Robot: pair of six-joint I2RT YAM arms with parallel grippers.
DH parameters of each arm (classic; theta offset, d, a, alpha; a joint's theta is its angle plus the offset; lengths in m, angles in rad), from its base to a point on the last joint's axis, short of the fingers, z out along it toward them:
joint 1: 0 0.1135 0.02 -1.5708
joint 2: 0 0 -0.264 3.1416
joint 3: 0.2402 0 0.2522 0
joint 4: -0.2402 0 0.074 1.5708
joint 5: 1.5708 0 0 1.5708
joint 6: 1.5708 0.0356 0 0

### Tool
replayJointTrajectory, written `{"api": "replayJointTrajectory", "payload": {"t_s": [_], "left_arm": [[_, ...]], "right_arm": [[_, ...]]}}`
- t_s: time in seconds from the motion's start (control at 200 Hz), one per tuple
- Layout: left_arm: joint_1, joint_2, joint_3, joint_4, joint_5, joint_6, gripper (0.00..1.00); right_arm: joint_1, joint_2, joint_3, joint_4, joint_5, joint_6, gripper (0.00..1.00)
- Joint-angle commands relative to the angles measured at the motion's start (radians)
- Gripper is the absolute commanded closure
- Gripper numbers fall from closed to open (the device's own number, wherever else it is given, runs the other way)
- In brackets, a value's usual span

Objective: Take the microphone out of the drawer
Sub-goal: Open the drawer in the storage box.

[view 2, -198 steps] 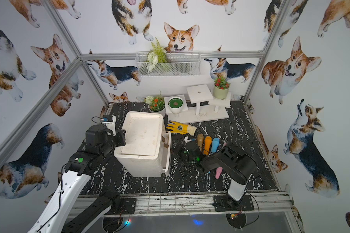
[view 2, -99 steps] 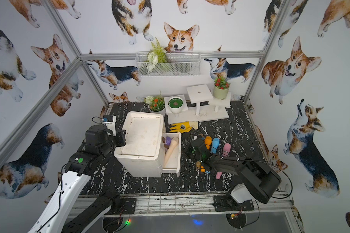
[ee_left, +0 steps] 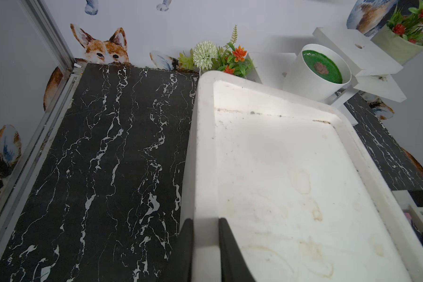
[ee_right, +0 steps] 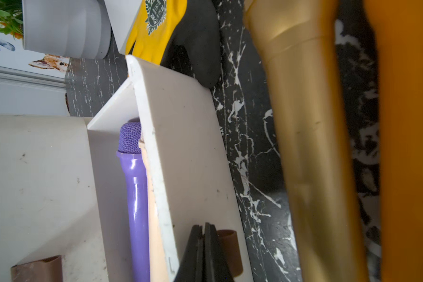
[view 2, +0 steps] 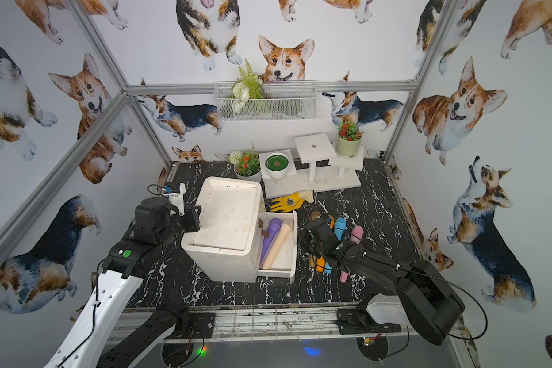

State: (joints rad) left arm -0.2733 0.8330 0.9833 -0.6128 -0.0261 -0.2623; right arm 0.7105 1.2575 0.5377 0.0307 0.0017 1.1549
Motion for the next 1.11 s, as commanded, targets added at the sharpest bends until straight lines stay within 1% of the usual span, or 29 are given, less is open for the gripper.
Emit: {"api": "replayJointTrajectory", "payload": {"t_s": [0.0,0.13,0.175,0.18,0.19,0.195,0.2,0.21,0.255,0.325,0.405,0.691,0.846,0.981,1.106], "left_arm": [[0.002,0.004,-0.004,-0.142,0.025,-0.027,0.97],[0.002,0.003,-0.003,-0.142,0.026,-0.024,0.97],[0.002,0.006,-0.002,-0.143,0.025,-0.025,0.97],[0.002,0.006,-0.002,-0.142,0.026,-0.024,0.97],[0.002,0.005,-0.002,-0.142,0.026,-0.024,0.97],[0.002,0.005,-0.002,-0.142,0.026,-0.023,0.97],[0.002,0.006,-0.002,-0.142,0.026,-0.023,0.97],[0.002,0.006,0.0,-0.142,0.025,-0.023,0.97],[0.002,0.008,0.001,-0.14,0.026,-0.023,0.97],[0.002,0.009,0.002,-0.141,0.026,-0.022,0.97],[0.002,0.009,0.0,-0.14,0.026,-0.022,0.97],[0.002,0.0,-0.022,-0.134,0.023,-0.015,0.97],[0.002,-0.005,-0.036,-0.127,0.022,-0.015,0.97],[0.002,-0.007,-0.042,-0.124,0.024,-0.018,0.97],[0.002,-0.008,-0.042,-0.124,0.025,-0.018,0.97]], "right_arm": [[-0.008,-0.008,0.009,-0.089,0.118,0.03,1.0],[-0.008,-0.007,0.014,-0.106,0.132,0.038,1.0],[-0.008,-0.002,0.017,-0.106,0.126,0.033,0.88],[-0.008,-0.002,0.017,-0.106,0.126,0.033,0.88],[-0.008,-0.001,0.019,-0.106,0.124,0.031,0.83],[-0.008,-0.001,0.019,-0.106,0.124,0.031,0.83],[-0.008,0.0,0.02,-0.107,0.122,0.031,0.8],[-0.008,0.001,0.022,-0.107,0.121,0.03,0.77],[-0.008,0.007,0.029,-0.112,0.118,0.025,0.68],[-0.008,0.011,0.04,-0.125,0.115,0.02,0.59],[-0.008,0.012,0.058,-0.153,0.117,0.009,0.55],[-0.008,-0.059,0.158,-0.326,0.118,-0.075,0.5],[0.005,-0.071,0.23,-0.411,0.103,-0.081,0.49],[0.064,-0.036,0.318,-0.468,0.121,-0.075,0.49],[0.135,0.033,0.42,-0.51,0.143,-0.063,0.5]]}}
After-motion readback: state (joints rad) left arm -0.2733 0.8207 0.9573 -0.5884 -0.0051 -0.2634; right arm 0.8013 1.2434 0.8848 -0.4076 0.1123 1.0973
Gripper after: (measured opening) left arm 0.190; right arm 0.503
